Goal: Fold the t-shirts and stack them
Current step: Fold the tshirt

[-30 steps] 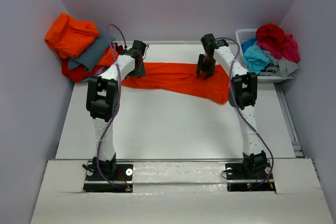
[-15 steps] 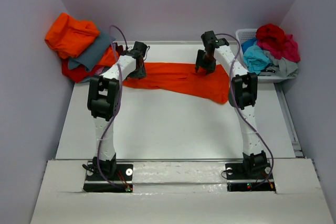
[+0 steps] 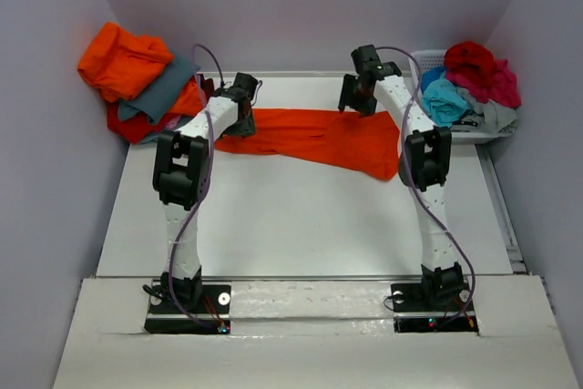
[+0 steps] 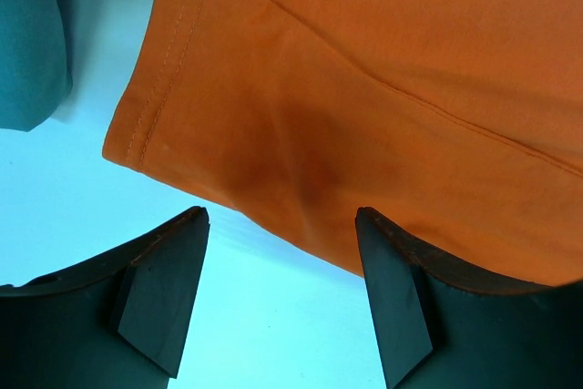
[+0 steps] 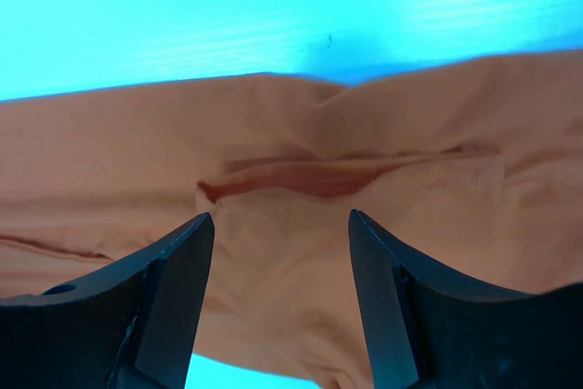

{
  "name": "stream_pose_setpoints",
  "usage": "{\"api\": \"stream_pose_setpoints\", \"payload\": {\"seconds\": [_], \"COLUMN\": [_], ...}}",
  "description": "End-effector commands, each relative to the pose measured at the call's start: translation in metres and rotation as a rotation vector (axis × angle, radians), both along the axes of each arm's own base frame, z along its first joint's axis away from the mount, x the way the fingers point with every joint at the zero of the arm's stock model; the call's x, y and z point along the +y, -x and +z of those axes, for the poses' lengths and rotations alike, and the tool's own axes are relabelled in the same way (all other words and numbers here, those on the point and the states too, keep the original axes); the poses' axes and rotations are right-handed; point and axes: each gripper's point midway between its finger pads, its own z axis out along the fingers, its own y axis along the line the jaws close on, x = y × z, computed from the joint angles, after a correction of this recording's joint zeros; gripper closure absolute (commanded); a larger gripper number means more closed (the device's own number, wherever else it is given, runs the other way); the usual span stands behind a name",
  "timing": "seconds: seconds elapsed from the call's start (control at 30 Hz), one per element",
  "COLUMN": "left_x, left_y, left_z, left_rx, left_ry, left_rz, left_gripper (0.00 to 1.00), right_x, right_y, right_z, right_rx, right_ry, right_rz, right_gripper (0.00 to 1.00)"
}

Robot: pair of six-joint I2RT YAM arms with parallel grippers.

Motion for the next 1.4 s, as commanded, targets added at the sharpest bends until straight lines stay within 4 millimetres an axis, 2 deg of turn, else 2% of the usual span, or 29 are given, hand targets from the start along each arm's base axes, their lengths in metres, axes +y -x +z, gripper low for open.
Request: {"api": "stream_pose_setpoints", "payload": {"seconds": [0.0, 0.03, 0.07, 0.1, 0.17, 0.2, 0.23, 0.3, 0.33, 0.5, 0.67, 0.7, 0.9, 1.07, 1.13, 1.37], "left_x": [0.0, -0.001, -0.001, -0.001, -0.002, -0.002, -0.002, -0.003, -0.003, -0.002, -0.001, -0.001, -0.002, -0.001, -0.001, -0.002], "left_y": [0.0, 0.0, 0.0, -0.001, -0.002, -0.002, -0.002, -0.003, -0.003, 0.0, 0.002, 0.002, 0.004, 0.003, 0.004, 0.004], "left_z": [0.006, 0.007, 0.006, 0.006, 0.005, 0.005, 0.004, 0.004, 0.002, -0.001, -0.001, -0.001, -0.004, -0.004, -0.005, -0.003], "left_rx": [-0.016, -0.017, -0.017, -0.018, -0.018, -0.017, -0.018, -0.02, -0.017, -0.003, -0.005, -0.004, 0.003, 0.004, 0.006, 0.006], "left_ry": [-0.01, -0.008, -0.006, -0.004, -0.002, -0.002, 0.0, 0.002, 0.001, -0.003, -0.006, -0.006, 0.0, -0.007, -0.007, -0.004], "left_rz": [0.0, 0.0, 0.0, 0.0, 0.0, 0.002, 0.001, 0.002, 0.002, 0.002, 0.002, 0.002, 0.001, -0.004, -0.005, -0.01], "left_gripper": [0.22, 0.22, 0.22, 0.22, 0.22, 0.22, 0.22, 0.22, 0.22, 0.22, 0.22, 0.22, 0.22, 0.22, 0.22, 0.22], "right_x": [-0.008, -0.011, -0.012, -0.017, -0.021, -0.02, -0.021, -0.018, -0.02, -0.019, -0.028, -0.035, -0.06, -0.071, -0.077, -0.072], "right_y": [0.036, 0.045, 0.055, 0.071, 0.086, 0.095, 0.106, 0.119, 0.128, 0.153, 0.169, 0.17, 0.175, 0.181, 0.183, 0.193], "right_z": [0.041, 0.038, 0.049, 0.033, 0.029, 0.033, 0.024, 0.022, 0.014, -0.002, -0.009, -0.011, 0.005, 0.014, 0.012, -0.015], "right_rx": [0.019, 0.039, 0.034, 0.09, 0.124, 0.137, 0.176, 0.214, 0.245, 0.337, 0.365, 0.362, 0.298, 0.247, 0.246, 0.298], "right_ry": [0.011, 0.013, 0.001, 0.021, 0.023, 0.008, 0.009, -0.014, -0.007, -0.024, 0.009, 0.042, 0.135, 0.151, 0.16, 0.135], "right_rz": [-0.024, -0.031, -0.039, -0.042, -0.05, -0.047, -0.043, -0.037, -0.037, -0.017, -0.029, -0.044, -0.152, -0.234, -0.255, -0.257], "right_gripper": [0.33, 0.34, 0.34, 0.34, 0.34, 0.33, 0.34, 0.34, 0.34, 0.35, 0.35, 0.35, 0.34, 0.34, 0.34, 0.35]}}
